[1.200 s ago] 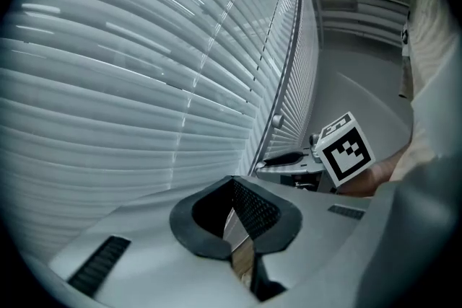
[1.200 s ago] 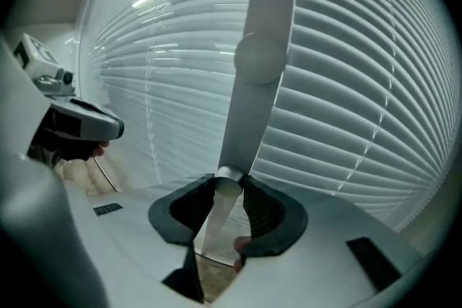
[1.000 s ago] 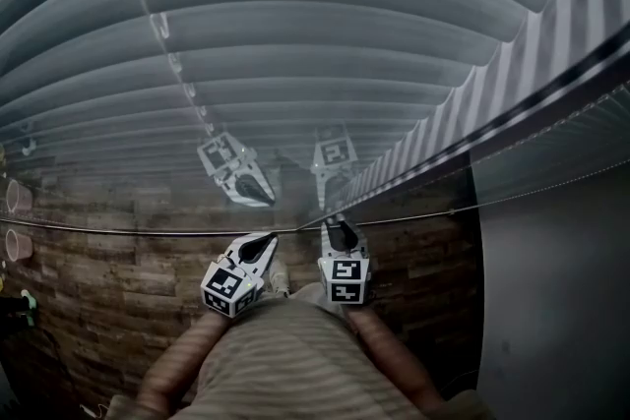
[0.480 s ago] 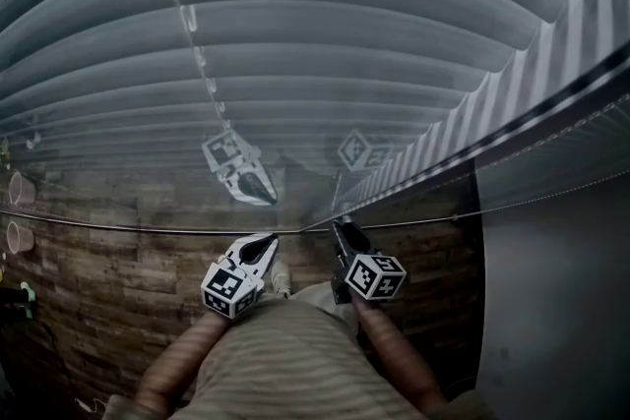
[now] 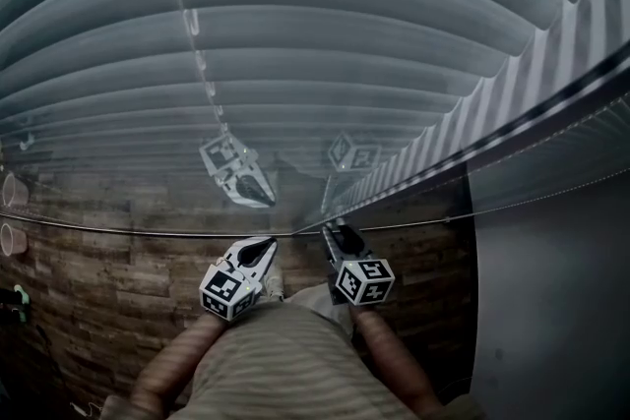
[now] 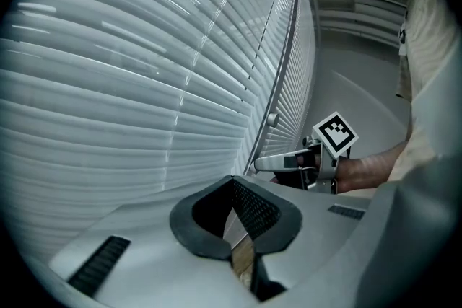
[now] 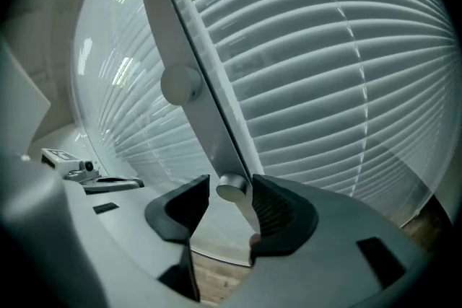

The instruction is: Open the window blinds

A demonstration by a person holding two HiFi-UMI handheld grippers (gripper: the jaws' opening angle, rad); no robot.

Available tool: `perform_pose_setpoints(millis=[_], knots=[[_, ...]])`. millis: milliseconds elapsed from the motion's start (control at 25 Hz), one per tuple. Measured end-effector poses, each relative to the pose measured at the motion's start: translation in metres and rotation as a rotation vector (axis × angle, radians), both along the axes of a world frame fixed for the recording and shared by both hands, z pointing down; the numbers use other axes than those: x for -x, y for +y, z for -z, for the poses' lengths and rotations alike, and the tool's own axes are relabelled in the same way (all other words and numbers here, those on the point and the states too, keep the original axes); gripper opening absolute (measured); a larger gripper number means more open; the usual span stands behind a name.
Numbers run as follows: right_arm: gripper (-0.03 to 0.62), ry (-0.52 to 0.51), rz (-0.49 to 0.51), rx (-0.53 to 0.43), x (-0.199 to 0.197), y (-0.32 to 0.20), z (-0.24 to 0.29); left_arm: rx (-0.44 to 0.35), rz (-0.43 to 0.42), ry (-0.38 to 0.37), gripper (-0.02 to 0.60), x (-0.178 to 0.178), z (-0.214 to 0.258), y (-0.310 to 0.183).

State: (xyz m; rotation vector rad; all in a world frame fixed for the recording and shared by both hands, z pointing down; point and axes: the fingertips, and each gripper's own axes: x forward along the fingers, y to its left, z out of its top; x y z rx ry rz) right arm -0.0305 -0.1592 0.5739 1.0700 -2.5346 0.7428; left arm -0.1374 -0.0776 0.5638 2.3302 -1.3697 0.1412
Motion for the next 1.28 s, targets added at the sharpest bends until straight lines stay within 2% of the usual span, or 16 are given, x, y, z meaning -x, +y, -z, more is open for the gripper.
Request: perform_pose_setpoints(millis=[200, 640, 960, 1080, 1280], knots=[[0.173, -0.011, 0.024, 0.002, 0.000, 0.000, 0.009, 0.001, 0.003, 0.002, 0.012, 0.002, -0.002, 0.000], [0.173, 0.028, -0.011, -0.038, -0.010, 0.002, 0.017, 0.009, 0.007, 0.015, 0.012, 0.004, -0.004, 0.001], [0.173, 0.077, -0.021, -0.029, -0.019, 0.007, -0.014, 0.009, -0.008, 0.053, 0.012, 0.004, -0.025, 0.001], [0.173, 0.083, -0.030, -0.017, -0.026, 0.010, -0.018, 0.018, -0.005, 0.087, 0.012, 0.004, -0.026, 0.002], [0.173, 0.074, -0.056, -0.010, -0.040, 0.001, -0.032, 0.046, -0.014, 0.099, 0.012, 0.003, -0.049, 0.006]])
